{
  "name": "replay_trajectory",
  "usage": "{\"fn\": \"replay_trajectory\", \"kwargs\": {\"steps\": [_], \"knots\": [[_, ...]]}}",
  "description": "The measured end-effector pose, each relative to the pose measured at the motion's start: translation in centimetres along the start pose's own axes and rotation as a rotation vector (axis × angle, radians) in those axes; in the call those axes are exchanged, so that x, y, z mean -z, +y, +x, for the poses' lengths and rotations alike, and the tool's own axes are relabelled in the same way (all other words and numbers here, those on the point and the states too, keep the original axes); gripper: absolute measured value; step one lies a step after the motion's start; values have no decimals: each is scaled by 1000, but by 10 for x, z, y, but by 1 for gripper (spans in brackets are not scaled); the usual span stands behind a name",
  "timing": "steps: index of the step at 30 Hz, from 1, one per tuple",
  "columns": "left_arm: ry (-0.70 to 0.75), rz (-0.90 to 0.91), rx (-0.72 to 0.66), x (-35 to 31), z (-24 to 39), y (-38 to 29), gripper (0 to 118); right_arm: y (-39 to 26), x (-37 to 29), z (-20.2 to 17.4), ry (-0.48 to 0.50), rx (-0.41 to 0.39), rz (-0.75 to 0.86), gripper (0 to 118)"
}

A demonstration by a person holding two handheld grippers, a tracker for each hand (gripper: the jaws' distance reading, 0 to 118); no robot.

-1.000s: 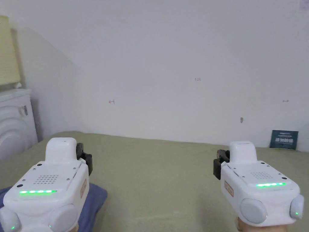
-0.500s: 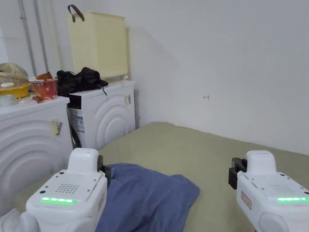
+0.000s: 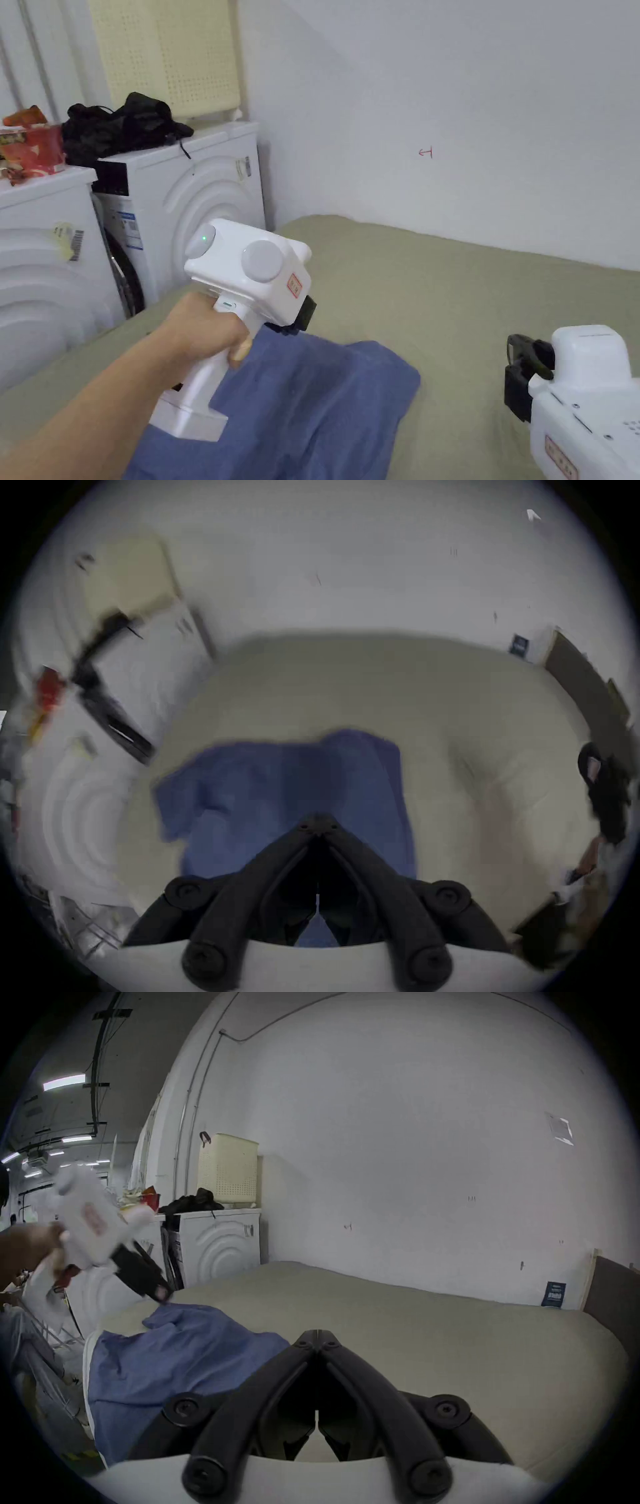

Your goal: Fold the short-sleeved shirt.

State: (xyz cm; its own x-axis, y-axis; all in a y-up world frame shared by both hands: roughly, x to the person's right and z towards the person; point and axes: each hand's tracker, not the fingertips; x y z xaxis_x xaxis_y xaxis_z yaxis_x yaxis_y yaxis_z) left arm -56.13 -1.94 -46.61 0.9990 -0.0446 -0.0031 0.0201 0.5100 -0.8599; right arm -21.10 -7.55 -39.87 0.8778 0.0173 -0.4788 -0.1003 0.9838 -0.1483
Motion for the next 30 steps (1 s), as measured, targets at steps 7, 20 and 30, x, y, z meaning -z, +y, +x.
{"fn": "replay_trajectory", "kwargs": {"steps": [7,20,30], "knots": [[-98,-270,-99,121,8,5,14,-30,-6,31,-24,-41,-41,0],[-87,-179,-145,145,9,-26,0,-67,-15,37,-1,-50,-99,0],[-188,25,-184,80,10,4,0,-60,-53,90,-110,-30,-110,0]]}}
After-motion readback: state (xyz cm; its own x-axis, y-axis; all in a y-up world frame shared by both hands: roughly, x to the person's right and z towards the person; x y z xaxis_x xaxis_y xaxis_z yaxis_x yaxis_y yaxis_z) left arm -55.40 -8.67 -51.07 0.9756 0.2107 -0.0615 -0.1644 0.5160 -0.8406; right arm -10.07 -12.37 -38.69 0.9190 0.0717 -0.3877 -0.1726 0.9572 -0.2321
